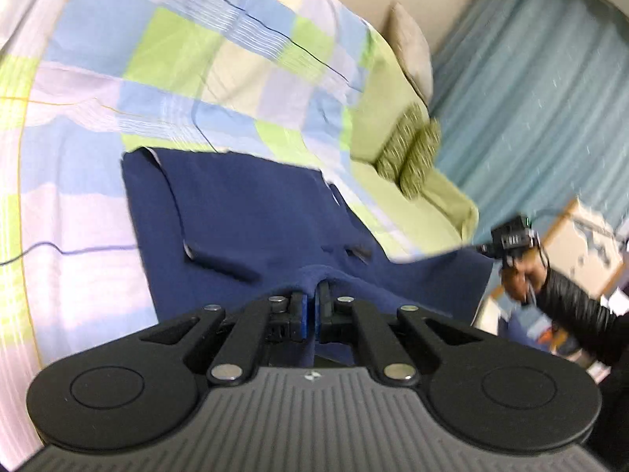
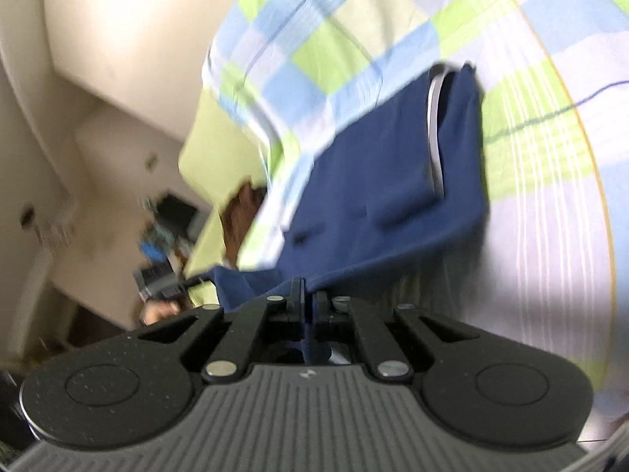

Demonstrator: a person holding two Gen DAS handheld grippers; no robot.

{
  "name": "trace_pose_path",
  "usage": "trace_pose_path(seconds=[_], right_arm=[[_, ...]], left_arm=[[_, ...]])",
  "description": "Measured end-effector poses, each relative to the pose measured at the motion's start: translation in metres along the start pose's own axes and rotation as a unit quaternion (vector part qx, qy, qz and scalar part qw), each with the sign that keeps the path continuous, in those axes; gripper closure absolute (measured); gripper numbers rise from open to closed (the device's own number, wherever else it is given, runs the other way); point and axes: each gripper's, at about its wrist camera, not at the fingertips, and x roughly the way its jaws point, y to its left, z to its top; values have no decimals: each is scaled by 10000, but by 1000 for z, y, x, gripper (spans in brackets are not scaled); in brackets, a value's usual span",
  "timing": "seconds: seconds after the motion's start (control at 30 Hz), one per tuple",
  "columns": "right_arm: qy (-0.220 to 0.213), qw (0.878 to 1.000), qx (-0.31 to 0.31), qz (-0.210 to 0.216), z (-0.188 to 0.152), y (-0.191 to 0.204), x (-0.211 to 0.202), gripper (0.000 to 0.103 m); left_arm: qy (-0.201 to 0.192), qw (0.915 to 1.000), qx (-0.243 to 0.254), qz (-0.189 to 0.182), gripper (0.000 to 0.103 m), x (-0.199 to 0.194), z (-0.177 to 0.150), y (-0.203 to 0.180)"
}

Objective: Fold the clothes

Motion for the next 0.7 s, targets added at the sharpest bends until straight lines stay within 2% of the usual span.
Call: trace_pose_path(seconds=[0.07, 0.17, 0.27, 0.37, 0.5, 0.6, 0.63, 0.67, 0.7], right_arm=[[-132, 9996, 265, 14, 9, -12, 0, 100], [-115, 9984, 534, -126, 3, -28, 2, 100], [-129, 9973, 711, -151, -17, -37, 5, 100], [-72, 9954, 933, -225, -47, -50, 5, 100], [128, 9933, 1001, -560, -76, -59, 8, 98], [-9, 9920, 720, -1035, -91, -55, -3, 81], [-29, 9904, 494, -1287, -96, -50, -6, 65], [-22, 9869, 169, -1606, -100, -43, -8, 60], [31, 9778, -373, -2061, -106, -32, -7, 60]], left_arm=[[16, 10000, -66, -8, 103, 2, 2, 9], [145, 9999, -28, 47, 103, -5, -3, 21], [288, 9996, -40, 71, 103, -12, -18, 20], [596, 9981, -63, 170, 103, -12, -47, 13], [854, 9954, -54, 434, 99, -21, -79, 9], [943, 9913, 262, 877, 90, -30, -95, 2], [971, 9880, 467, 1104, 81, -34, -100, -3], [993, 9843, 673, 1298, 77, -35, -104, -8], [1026, 9738, 1111, 1696, 74, -37, -111, -17]])
